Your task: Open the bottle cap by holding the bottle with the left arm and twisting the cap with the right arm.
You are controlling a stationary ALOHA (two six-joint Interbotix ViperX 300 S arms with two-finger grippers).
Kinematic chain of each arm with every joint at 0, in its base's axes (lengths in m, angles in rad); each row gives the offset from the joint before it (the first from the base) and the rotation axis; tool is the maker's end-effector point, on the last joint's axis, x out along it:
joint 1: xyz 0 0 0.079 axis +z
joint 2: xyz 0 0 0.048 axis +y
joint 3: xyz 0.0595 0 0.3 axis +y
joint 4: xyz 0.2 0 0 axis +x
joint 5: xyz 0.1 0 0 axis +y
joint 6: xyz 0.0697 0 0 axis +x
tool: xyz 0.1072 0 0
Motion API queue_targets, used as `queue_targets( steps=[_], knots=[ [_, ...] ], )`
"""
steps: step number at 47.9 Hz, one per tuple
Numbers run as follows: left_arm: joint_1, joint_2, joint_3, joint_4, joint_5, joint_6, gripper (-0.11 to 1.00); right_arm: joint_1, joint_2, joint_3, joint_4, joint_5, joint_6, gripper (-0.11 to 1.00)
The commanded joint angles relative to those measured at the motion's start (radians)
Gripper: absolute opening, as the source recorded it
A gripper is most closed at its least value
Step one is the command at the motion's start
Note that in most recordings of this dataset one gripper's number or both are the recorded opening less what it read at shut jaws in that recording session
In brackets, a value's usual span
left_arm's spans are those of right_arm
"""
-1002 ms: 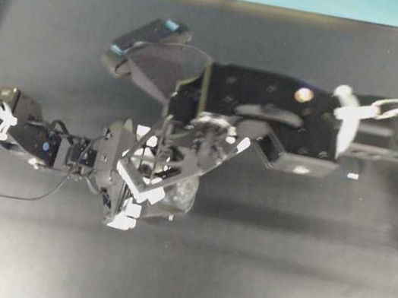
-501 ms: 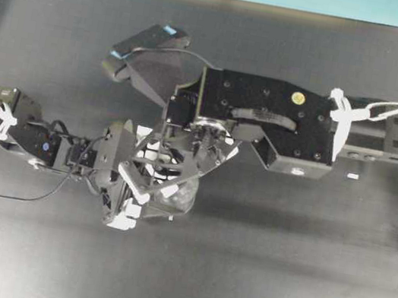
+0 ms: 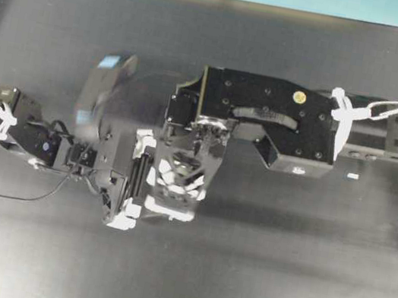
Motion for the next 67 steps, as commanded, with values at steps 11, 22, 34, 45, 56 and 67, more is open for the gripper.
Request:
queue_targets(
  steps=[11, 22, 34, 45, 56, 67],
  knots=[
    [0.002, 0.002, -0.011, 0.003, 0.005, -0.005, 0.81, 0.041, -0.002, 0.000, -0.005, -0.040, -0.380, 0.36],
    [-0.002, 0.003, -0.015, 0.003, 0.021, -0.005, 0.81, 0.041, -0.002, 0.002, -0.003, -0.035, -0.379, 0.36],
    [-0.002, 0.006, -0.025, 0.003, 0.026, -0.005, 0.81, 0.040, -0.008, 0.002, -0.003, -0.026, -0.359, 0.36],
    [-0.003, 0.008, -0.028, 0.003, 0.038, -0.005, 0.81, 0.032, -0.023, 0.002, -0.003, -0.028, -0.276, 0.36],
    [-0.005, 0.008, -0.028, 0.003, 0.038, -0.005, 0.81, 0.035, -0.049, 0.002, -0.003, -0.025, -0.224, 0.79],
    [-0.006, 0.008, -0.023, 0.003, 0.038, -0.005, 0.81, 0.035, -0.115, -0.009, -0.003, -0.023, -0.075, 0.83]
  ],
)
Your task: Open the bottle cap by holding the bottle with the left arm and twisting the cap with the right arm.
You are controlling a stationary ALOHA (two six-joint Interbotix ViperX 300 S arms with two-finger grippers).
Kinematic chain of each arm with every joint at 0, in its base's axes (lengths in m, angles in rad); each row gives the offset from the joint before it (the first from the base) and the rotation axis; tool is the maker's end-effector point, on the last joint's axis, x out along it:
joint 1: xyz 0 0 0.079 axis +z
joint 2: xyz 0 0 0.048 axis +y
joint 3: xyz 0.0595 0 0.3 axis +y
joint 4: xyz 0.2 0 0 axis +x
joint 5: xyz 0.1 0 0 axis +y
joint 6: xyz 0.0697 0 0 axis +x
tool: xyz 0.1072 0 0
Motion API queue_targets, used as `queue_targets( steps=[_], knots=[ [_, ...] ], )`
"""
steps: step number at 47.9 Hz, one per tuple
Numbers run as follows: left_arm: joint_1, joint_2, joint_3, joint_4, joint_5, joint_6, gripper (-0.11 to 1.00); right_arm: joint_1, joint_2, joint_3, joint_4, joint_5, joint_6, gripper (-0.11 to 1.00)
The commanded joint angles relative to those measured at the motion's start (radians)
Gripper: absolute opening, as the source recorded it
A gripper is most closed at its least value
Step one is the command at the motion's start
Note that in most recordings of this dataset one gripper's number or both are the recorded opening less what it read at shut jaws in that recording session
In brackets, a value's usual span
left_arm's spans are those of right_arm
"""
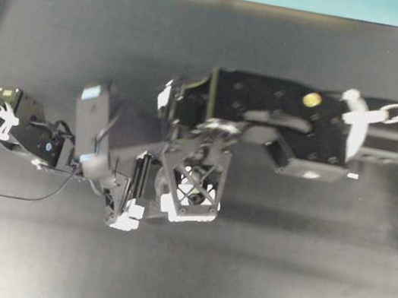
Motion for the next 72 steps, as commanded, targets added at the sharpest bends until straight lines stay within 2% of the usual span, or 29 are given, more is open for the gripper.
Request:
queue_targets(
  steps=[1, 4, 7, 8, 15, 19, 22, 30, 50, 60, 65, 68, 72],
  knots=[
    [-0.003, 0.005, -0.003, 0.003, 0.003, -0.002, 0.81, 0.026, -0.058, -0.023, 0.002, 0.003, 0.086, 0.83],
    [-0.005, 0.005, -0.005, 0.003, 0.003, -0.002, 0.81, 0.029, -0.071, -0.034, 0.002, 0.025, 0.183, 0.83],
    [-0.006, 0.005, -0.006, 0.003, 0.003, -0.002, 0.81, 0.028, -0.069, -0.049, 0.002, 0.054, 0.308, 0.83],
    [-0.006, 0.005, -0.006, 0.003, 0.002, -0.003, 0.81, 0.029, -0.066, -0.057, 0.002, 0.064, 0.382, 0.83],
    [-0.009, 0.005, -0.008, 0.003, 0.003, -0.003, 0.81, 0.020, -0.040, -0.084, 0.002, 0.103, 0.729, 0.82],
    [-0.009, 0.005, -0.006, 0.003, 0.003, -0.003, 0.81, 0.015, -0.026, -0.078, 0.002, 0.107, 0.890, 0.81],
    [-0.009, 0.005, -0.008, 0.003, 0.003, -0.003, 0.81, 0.015, -0.015, -0.075, 0.002, 0.098, 0.954, 0.81],
    [-0.009, 0.005, -0.008, 0.003, 0.003, -0.003, 0.81, 0.025, 0.020, -0.067, 0.002, 0.017, 0.982, 0.80],
    [-0.011, 0.005, -0.009, 0.003, 0.003, -0.003, 0.81, 0.006, 0.060, -0.032, 0.002, 0.025, 0.994, 0.77],
    [-0.011, 0.005, -0.009, 0.003, 0.003, -0.003, 0.81, 0.003, 0.057, -0.008, -0.012, 0.017, 0.989, 0.58],
    [-0.011, 0.005, -0.009, 0.003, 0.003, -0.003, 0.81, 0.005, 0.055, 0.000, -0.012, 0.015, 0.980, 0.38],
    [-0.009, 0.005, -0.009, 0.003, 0.003, -0.003, 0.81, 0.005, 0.054, 0.003, -0.012, 0.015, 0.968, 0.37],
    [-0.011, 0.005, -0.008, 0.003, 0.003, -0.003, 0.81, 0.005, 0.049, 0.009, -0.012, 0.020, 0.911, 0.37]
  ],
)
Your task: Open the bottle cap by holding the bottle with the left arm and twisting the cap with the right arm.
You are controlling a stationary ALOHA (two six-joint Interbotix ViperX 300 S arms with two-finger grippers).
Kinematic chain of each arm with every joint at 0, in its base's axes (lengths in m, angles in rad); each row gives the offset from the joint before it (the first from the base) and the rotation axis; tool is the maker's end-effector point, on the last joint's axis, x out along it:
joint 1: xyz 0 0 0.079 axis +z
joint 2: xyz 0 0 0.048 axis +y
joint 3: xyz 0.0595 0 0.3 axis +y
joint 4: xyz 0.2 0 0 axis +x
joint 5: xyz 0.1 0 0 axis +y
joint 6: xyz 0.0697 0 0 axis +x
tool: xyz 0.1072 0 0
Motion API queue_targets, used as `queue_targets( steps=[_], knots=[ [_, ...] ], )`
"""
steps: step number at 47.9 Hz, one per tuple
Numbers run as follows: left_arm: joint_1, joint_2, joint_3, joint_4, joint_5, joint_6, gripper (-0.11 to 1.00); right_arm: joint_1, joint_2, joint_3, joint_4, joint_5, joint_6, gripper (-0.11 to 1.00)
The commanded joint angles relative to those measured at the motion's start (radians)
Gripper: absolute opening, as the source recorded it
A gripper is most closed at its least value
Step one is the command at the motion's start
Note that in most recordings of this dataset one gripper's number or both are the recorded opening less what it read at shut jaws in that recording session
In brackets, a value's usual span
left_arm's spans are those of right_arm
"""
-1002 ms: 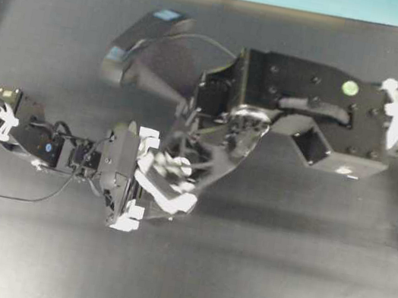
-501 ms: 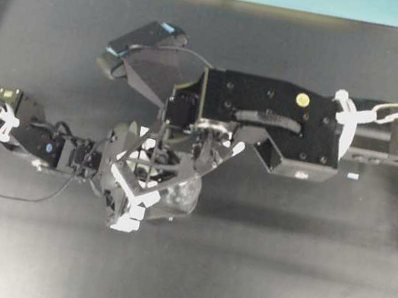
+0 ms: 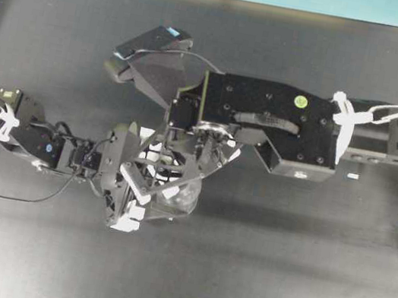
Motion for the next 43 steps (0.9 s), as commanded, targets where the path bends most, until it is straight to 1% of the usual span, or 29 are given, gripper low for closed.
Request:
queue_targets(
  steps=[1, 4, 13, 18, 19, 22, 28, 37, 43],
  knots=[
    [-0.005, 0.005, -0.005, 0.002, 0.003, -0.003, 0.81, 0.009, -0.005, 0.003, -0.003, 0.002, -0.058, 0.37],
    [-0.005, 0.005, -0.005, 0.002, 0.002, -0.003, 0.81, 0.009, -0.006, 0.003, -0.002, 0.011, -0.126, 0.37],
    [-0.005, 0.005, -0.006, 0.002, 0.003, -0.003, 0.81, 0.008, -0.006, 0.002, 0.000, 0.012, -0.463, 0.37],
    [-0.005, 0.005, -0.006, 0.002, 0.003, -0.003, 0.81, 0.008, -0.006, 0.002, 0.002, 0.015, -0.638, 0.37],
    [-0.005, 0.005, -0.006, 0.002, 0.003, -0.003, 0.81, 0.008, -0.006, 0.002, 0.003, 0.018, -0.684, 0.37],
    [-0.005, 0.005, -0.006, 0.002, 0.002, -0.003, 0.81, 0.008, -0.006, 0.002, 0.003, 0.018, -0.775, 0.37],
    [-0.005, 0.005, -0.006, 0.002, 0.003, -0.003, 0.81, 0.015, -0.006, -0.002, 0.003, 0.012, -0.933, 0.37],
    [-0.006, 0.005, -0.006, 0.002, 0.005, -0.003, 0.81, 0.020, -0.006, -0.003, 0.002, 0.003, -1.068, 0.37],
    [-0.008, 0.005, -0.006, 0.002, 0.012, -0.003, 0.81, 0.018, -0.006, -0.005, 0.002, 0.009, -1.103, 0.37]
  ],
)
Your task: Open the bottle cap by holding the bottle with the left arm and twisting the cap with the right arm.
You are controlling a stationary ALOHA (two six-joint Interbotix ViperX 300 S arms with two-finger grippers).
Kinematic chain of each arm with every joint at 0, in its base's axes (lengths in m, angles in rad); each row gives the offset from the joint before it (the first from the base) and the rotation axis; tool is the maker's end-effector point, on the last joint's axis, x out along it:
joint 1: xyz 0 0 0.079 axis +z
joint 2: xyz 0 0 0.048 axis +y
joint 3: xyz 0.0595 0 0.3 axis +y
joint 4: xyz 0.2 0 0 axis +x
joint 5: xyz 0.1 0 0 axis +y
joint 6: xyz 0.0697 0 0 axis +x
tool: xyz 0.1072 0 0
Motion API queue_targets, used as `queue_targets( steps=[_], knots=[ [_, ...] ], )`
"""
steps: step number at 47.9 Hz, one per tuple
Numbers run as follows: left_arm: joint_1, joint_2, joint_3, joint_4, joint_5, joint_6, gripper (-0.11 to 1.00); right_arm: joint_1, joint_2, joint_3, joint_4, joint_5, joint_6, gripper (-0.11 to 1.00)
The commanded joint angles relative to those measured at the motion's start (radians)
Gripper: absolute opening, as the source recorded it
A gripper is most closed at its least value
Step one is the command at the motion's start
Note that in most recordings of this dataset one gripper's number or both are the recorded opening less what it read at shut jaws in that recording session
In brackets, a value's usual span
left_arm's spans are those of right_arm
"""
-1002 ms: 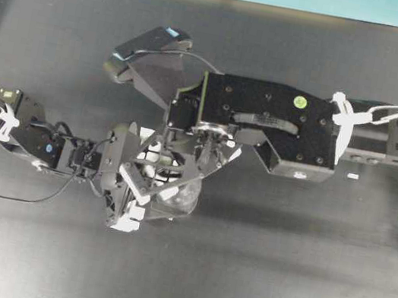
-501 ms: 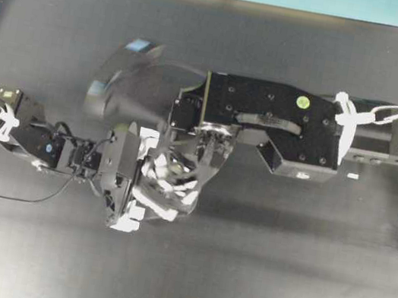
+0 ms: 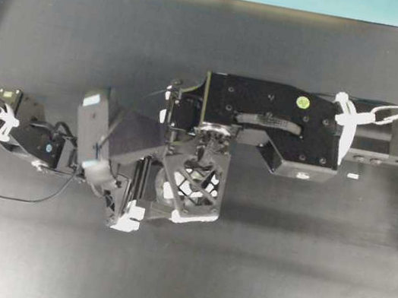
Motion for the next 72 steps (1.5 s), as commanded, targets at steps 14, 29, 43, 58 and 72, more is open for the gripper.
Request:
queue_targets(
  steps=[14, 29, 43, 58, 72],
  knots=[
    [-0.008, 0.005, -0.005, 0.003, 0.009, -0.002, 0.81, 0.017, -0.003, -0.008, -0.002, 0.000, -0.035, 0.37],
    [-0.008, 0.005, -0.005, 0.003, 0.011, -0.002, 0.81, 0.014, -0.009, -0.005, -0.002, 0.005, 0.009, 0.37],
    [-0.008, 0.005, -0.005, 0.003, 0.009, -0.002, 0.81, 0.011, -0.028, 0.002, -0.002, 0.006, 0.061, 0.54],
    [-0.009, 0.003, 0.000, 0.003, 0.011, -0.002, 0.81, 0.012, -0.121, 0.035, -0.003, 0.009, 0.132, 0.82],
    [-0.009, 0.005, -0.003, 0.003, 0.011, -0.002, 0.81, 0.012, -0.307, 0.230, -0.006, -0.063, 0.238, 0.82]
  ],
)
